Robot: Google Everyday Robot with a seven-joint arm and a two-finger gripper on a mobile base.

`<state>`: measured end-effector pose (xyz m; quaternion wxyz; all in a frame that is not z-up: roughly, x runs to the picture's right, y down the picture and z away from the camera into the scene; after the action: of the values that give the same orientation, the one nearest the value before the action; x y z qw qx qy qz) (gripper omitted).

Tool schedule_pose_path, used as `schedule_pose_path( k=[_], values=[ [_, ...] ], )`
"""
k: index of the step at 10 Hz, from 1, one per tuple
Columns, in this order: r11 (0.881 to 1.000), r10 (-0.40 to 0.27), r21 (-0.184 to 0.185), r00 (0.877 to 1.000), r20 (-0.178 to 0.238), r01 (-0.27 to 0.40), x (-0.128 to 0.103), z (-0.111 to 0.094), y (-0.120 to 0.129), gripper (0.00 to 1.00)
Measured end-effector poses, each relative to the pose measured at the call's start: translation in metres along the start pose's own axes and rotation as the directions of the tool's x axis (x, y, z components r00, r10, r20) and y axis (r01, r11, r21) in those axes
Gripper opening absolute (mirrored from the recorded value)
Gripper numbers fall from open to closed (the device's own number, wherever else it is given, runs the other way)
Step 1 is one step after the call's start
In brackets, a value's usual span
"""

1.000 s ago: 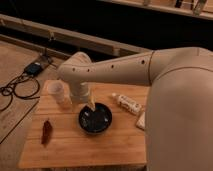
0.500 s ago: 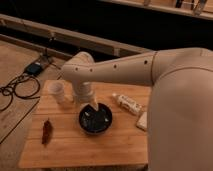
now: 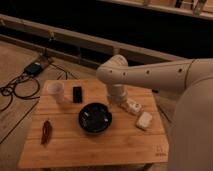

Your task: Wipe the white sponge on the table

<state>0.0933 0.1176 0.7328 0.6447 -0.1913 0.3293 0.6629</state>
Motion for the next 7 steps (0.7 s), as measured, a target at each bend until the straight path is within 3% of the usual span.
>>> schedule_pose_path(
  k=[2, 7],
  values=[
    [0.998, 0.045, 0.044, 0.999, -0.025, -0.044, 0.004, 0.028, -0.033, 0.65],
    [0.984, 0.156, 0.089, 0.986, -0.054, -0.151, -0.002, 0.08, -0.084, 0.65]
  ],
)
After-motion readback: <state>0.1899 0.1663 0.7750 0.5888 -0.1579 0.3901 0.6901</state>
